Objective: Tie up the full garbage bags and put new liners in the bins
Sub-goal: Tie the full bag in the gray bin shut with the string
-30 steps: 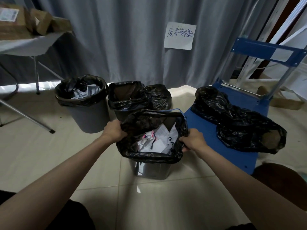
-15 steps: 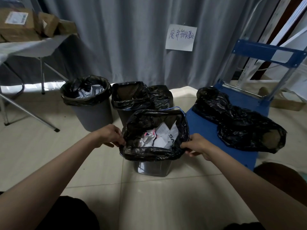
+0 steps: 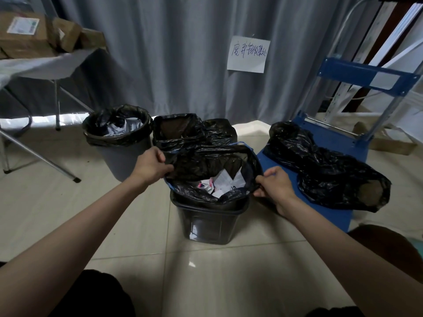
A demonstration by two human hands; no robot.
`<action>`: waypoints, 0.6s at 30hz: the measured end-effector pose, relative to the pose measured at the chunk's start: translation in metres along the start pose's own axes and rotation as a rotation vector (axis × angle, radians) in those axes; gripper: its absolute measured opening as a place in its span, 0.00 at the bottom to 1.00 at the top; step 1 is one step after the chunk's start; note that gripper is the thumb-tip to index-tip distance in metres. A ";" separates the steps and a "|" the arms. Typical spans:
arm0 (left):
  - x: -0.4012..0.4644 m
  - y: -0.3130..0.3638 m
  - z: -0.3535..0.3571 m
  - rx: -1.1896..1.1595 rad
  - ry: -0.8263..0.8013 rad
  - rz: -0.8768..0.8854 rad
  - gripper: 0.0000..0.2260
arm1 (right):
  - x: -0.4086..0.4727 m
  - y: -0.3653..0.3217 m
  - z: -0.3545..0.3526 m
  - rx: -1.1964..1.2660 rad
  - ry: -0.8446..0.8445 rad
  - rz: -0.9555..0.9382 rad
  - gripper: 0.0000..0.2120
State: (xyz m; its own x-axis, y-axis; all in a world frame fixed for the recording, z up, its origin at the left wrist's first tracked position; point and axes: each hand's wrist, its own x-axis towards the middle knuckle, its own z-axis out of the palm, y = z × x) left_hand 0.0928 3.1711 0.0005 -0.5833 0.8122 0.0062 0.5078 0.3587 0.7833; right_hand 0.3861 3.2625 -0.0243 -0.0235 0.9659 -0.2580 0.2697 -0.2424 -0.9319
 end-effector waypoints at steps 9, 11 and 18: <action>-0.020 0.019 0.021 0.227 -0.396 0.596 0.19 | -0.003 -0.003 0.011 -0.398 -0.203 -0.421 0.22; -0.026 0.019 0.028 0.340 -0.507 0.641 0.22 | -0.006 -0.001 0.012 -0.572 -0.205 -0.500 0.20; -0.037 0.016 0.044 0.654 -0.546 0.816 0.17 | 0.003 0.002 0.006 -0.690 -0.057 -0.525 0.04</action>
State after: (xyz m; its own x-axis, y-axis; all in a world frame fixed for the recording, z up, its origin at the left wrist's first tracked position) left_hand 0.1503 3.1674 -0.0147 0.3325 0.9425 -0.0333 0.9259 -0.3195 0.2014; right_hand 0.3807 3.2648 -0.0285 -0.3516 0.9267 0.1325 0.7336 0.3607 -0.5760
